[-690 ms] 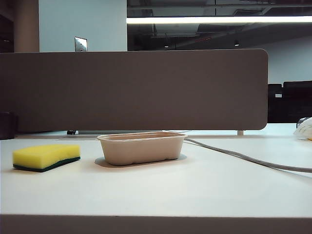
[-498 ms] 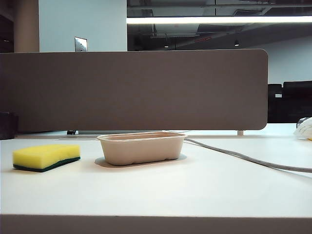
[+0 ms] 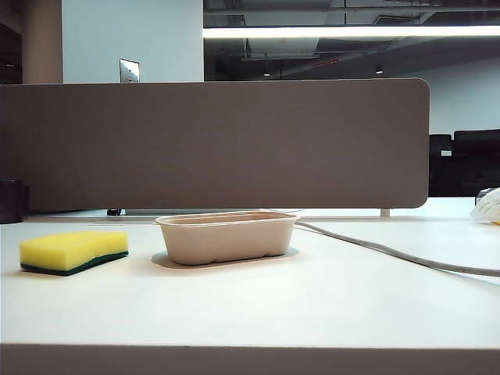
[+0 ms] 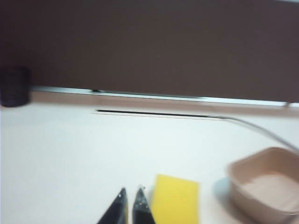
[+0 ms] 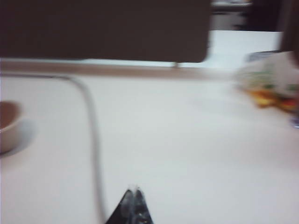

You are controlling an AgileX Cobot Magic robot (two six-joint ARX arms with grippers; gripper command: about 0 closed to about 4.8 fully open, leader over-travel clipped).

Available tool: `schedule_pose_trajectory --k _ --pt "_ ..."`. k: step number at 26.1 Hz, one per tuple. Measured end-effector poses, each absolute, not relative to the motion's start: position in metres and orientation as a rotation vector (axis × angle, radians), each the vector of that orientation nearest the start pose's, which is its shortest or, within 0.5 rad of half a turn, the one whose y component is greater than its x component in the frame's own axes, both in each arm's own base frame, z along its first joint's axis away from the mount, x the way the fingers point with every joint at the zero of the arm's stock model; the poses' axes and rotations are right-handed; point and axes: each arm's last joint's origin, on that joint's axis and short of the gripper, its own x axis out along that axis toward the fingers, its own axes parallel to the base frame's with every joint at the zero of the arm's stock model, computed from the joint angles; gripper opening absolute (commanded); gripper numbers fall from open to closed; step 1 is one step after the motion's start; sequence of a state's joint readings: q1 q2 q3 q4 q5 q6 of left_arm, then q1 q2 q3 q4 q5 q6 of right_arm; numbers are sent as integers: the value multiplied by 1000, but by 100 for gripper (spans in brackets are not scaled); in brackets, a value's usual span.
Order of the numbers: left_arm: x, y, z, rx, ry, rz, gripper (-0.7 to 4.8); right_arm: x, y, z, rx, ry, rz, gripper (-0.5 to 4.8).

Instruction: Pick up the cleaning sponge from the table and place it into the paper lunch box.

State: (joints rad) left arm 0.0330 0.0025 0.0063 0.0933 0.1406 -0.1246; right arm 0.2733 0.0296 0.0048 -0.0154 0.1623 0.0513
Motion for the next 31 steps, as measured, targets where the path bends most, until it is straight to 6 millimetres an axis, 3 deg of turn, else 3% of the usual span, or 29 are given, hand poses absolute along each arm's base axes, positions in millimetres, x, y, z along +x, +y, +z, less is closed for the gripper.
schedule_pose_trajectory --k 8,9,11,15,21,25,31 --pt "97 -3 175 -330 -68 -180 46 92 54 148 -20 196 406 -5" --pt "96 -3 174 -337 -63 -209 156 92 56 147 -27 211 426 -5" --pt "96 -6 175 -338 -49 -288 476 91 59 145 -37 226 451 -5" --pt "93 -6 185 -332 -64 -315 479 90 59 145 -37 226 457 -5" --pt "90 -5 224 -280 -142 -267 479 90 59 145 -37 226 457 -5" --pt "114 -5 230 -212 10 -261 479 89 61 145 -40 226 471 -5" --pt "170 -6 224 -135 280 -344 479 82 71 144 -59 238 585 -5"
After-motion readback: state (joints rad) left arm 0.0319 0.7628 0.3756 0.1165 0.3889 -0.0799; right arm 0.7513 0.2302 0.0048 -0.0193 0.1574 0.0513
